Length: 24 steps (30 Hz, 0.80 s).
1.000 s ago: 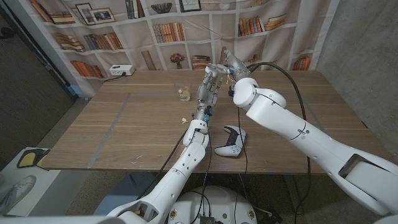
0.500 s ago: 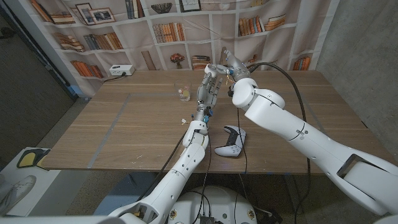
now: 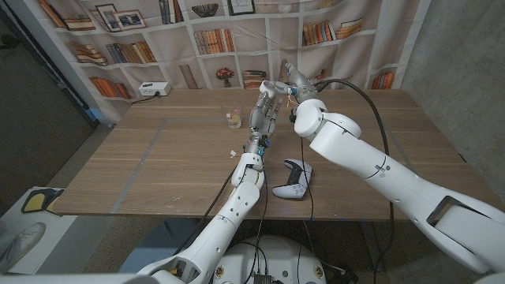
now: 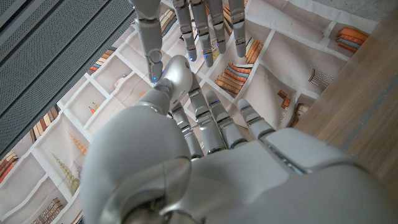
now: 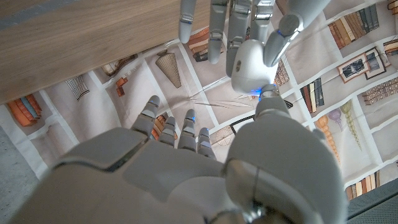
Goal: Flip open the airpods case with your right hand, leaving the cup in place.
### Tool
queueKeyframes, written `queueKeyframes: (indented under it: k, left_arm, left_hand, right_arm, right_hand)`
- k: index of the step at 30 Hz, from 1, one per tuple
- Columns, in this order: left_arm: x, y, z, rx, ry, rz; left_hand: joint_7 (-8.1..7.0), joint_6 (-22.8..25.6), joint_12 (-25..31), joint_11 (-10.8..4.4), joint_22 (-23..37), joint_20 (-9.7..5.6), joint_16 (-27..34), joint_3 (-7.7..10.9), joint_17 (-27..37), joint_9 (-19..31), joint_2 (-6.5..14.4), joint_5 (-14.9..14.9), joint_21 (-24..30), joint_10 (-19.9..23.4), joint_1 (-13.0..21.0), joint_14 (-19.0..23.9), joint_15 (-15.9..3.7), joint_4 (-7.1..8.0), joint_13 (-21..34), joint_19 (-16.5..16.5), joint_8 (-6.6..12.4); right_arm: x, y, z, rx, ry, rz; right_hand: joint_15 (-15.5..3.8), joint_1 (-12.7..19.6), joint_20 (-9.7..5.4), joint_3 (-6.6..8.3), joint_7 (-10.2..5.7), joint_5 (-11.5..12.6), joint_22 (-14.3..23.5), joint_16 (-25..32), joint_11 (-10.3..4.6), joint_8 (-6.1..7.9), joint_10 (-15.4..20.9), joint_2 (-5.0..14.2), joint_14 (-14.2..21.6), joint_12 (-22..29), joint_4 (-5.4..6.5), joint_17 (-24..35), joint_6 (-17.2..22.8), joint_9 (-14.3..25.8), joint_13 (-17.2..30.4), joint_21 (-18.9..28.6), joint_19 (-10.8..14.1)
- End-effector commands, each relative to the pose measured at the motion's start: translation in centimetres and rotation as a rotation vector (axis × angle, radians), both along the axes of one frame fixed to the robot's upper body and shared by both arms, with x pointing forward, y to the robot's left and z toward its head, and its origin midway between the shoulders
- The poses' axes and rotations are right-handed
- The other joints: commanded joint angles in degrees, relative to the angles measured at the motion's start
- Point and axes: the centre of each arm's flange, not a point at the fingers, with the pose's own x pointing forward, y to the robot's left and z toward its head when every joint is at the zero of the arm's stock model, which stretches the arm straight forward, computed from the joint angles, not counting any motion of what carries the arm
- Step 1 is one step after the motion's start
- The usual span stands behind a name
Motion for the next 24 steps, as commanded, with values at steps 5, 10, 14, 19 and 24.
queueKeyframes:
  k: [5,10,14,19,24]
  left_arm:
    - [0.05,0.12,-0.04,0.001,-0.008,-0.012]
    - [0.03,0.09,0.04,0.003,-0.016,-0.017]
    - [0.06,0.11,0.05,0.004,-0.014,-0.017]
    - [0.05,0.11,0.09,0.006,-0.020,-0.021]
    - [0.07,0.13,0.14,0.008,-0.023,-0.025]
  left_hand:
    - [0.12,0.82,0.46,-3.59,0.17,-0.66,0.94,0.63,0.69,0.29,0.49,0.19,0.26,4.03,0.71,3.98,-2.60,0.35,5.01,0.68,0.39]
    - [0.14,0.93,0.48,-3.57,0.19,-0.67,1.11,0.62,0.86,0.29,0.49,0.18,0.25,4.00,0.81,4.20,-2.60,0.28,5.08,0.64,0.38]
    - [0.19,0.99,0.50,-3.56,0.20,-0.67,1.24,0.59,0.98,0.29,0.49,0.17,0.20,4.00,0.86,4.38,-2.55,0.25,5.13,0.49,0.37]
    - [0.13,0.92,0.55,-3.56,0.21,-0.69,1.32,0.58,1.11,0.30,0.46,0.16,0.14,4.05,0.87,4.50,-2.46,0.24,5.21,0.32,0.29]
    - [0.23,0.88,0.61,-3.56,0.22,-0.67,1.34,0.61,1.19,0.30,0.43,0.16,0.13,4.13,0.96,4.53,-2.54,0.17,5.28,0.29,0.24]
  right_arm:
    - [-0.04,0.05,0.01,0.010,-0.004,-0.001]
    - [-0.08,0.03,0.07,0.012,-0.004,0.000]
    - [-0.08,0.02,0.10,0.012,-0.003,-0.008]
    - [-0.09,0.00,0.13,0.013,-0.005,-0.009]
    - [-0.12,-0.01,0.17,0.014,-0.008,-0.008]
  right_hand:
    - [-0.49,0.87,0.02,0.46,-0.76,0.24,0.14,0.44,-0.53,0.51,0.49,0.63,-0.07,0.51,0.13,0.20,0.42,0.11,0.08,0.45,0.61]
    - [-0.87,1.00,0.00,0.64,-0.96,0.26,0.13,0.49,-0.73,0.54,0.56,1.04,-0.05,0.58,0.27,0.22,0.54,0.11,0.04,0.49,0.78]
    - [-1.16,1.15,-0.03,0.82,-1.13,0.29,0.12,0.55,-0.86,0.60,0.68,1.40,0.01,0.65,0.35,0.23,0.73,0.11,0.01,0.52,0.90]
    - [-1.64,1.87,-0.11,1.40,-1.57,0.37,0.11,0.62,-1.31,0.68,0.80,2.31,0.04,0.76,0.34,0.24,1.04,0.11,-0.07,0.58,1.26]
    - [-1.79,2.19,-0.13,1.67,-1.73,0.40,0.09,0.65,-1.55,0.73,0.85,2.74,0.04,0.80,0.37,0.23,1.24,0.11,-0.13,0.62,1.49]
